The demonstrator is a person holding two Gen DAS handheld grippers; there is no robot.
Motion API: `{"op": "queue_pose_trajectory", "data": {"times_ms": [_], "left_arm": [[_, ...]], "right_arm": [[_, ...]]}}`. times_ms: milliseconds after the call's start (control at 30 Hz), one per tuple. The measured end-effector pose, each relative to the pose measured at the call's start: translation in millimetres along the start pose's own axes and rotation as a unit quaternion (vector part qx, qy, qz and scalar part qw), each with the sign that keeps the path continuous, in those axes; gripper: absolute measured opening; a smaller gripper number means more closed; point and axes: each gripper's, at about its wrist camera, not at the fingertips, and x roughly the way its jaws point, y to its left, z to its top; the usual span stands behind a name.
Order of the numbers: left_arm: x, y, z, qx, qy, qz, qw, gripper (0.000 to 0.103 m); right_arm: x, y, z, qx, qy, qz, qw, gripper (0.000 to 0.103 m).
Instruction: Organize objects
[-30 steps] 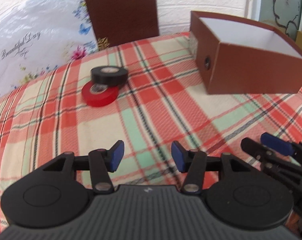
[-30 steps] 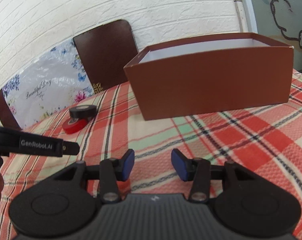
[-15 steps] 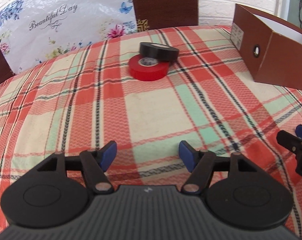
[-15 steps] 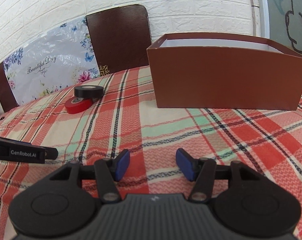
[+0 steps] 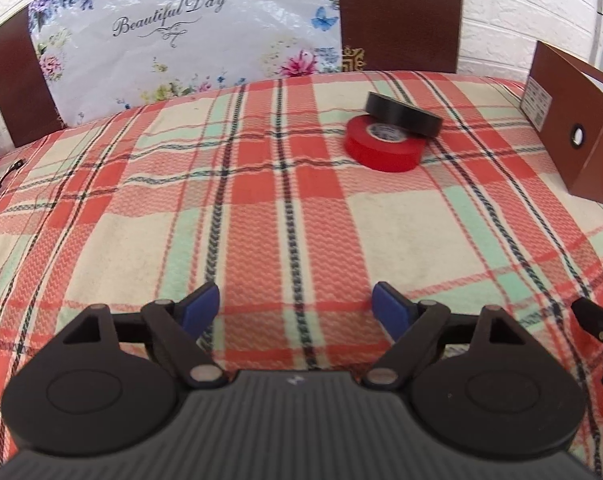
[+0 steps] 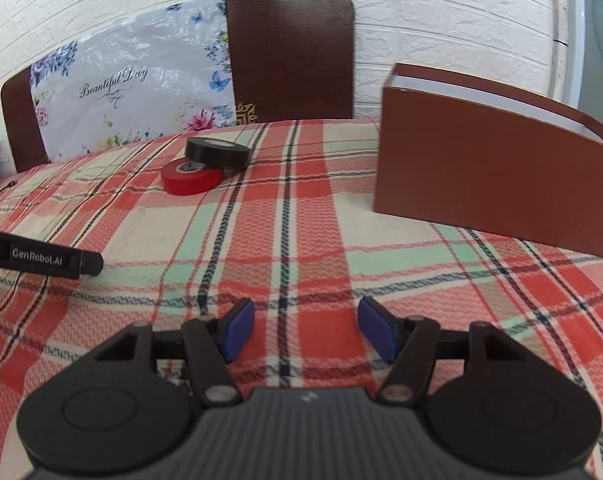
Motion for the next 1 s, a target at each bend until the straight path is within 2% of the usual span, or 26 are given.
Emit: {"op": "queue_pose_trajectory", "data": {"times_ms": [400,500,700,1000], "left_arm": [[17.9,42.4,-5.5,-0.013,-0.042,0.029,0.9986,0.103],[21.5,52.8,-4.2,-0.037,-0.04,0.016,0.9984,0.103],[23.7,54.9,-5.0,-0.039,-0.049,0.013,0.9979,0.103],[24.3,56.3,-5.7,-0.039,-0.05,0.012,0.9979,0.103]], "right_arm": [[20.2,38.3,14.0,-0.042,0.003,0.012,0.999,0.061],[27.6,48.5,19.1,-0.05,0.003,0.016,0.999,0.063],[45.9,64.4,31.2,-0.053,0.005,0.024,0.998,0.071],[58.5,76.9,37.8,-0.06,-0.002,0.03,0.998,0.074]]}}
